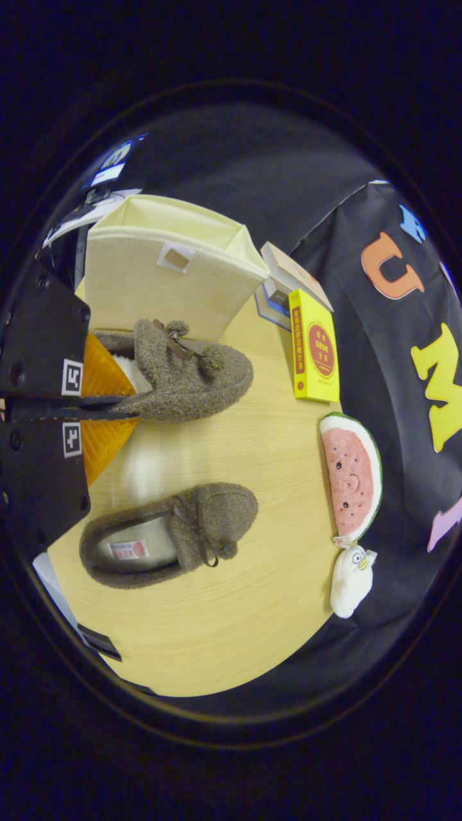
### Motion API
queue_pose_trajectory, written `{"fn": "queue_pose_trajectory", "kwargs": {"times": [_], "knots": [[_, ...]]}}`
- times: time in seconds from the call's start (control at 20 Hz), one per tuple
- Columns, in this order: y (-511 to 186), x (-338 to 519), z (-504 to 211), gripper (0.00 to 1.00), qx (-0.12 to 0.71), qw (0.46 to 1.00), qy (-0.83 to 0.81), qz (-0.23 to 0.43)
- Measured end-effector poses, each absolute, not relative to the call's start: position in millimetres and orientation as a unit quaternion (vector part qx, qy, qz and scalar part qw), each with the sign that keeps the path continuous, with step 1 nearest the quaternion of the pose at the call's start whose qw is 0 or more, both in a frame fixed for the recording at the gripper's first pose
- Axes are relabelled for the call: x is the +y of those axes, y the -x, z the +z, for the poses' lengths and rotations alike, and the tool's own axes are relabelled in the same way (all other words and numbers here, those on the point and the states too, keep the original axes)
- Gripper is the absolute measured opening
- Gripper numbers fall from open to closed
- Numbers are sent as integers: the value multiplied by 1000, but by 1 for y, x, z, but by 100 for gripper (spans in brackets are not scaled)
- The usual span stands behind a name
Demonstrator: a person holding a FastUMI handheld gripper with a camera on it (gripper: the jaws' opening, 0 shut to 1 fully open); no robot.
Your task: Open the storage box then place both shoes into the box .Put the left shoe in first, then the right shoe, with the right side of both shoes facing outward in a uniform manner.
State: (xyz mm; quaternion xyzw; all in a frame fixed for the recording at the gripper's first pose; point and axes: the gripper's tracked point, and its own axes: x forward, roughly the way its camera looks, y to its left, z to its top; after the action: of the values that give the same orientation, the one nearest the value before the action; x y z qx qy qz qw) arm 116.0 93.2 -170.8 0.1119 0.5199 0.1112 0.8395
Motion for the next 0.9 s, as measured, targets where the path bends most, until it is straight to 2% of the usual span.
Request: {"fn": "queue_pose_trajectory", "kwargs": {"times": [0.3, 0.55, 0.9], "knots": [[-112, 133, -100, 1, 474, 862, -132, 125], [-103, 201, -67, 1, 469, 856, -157, 150], [-99, 299, -68, 1, 476, 845, -181, 165]]}}
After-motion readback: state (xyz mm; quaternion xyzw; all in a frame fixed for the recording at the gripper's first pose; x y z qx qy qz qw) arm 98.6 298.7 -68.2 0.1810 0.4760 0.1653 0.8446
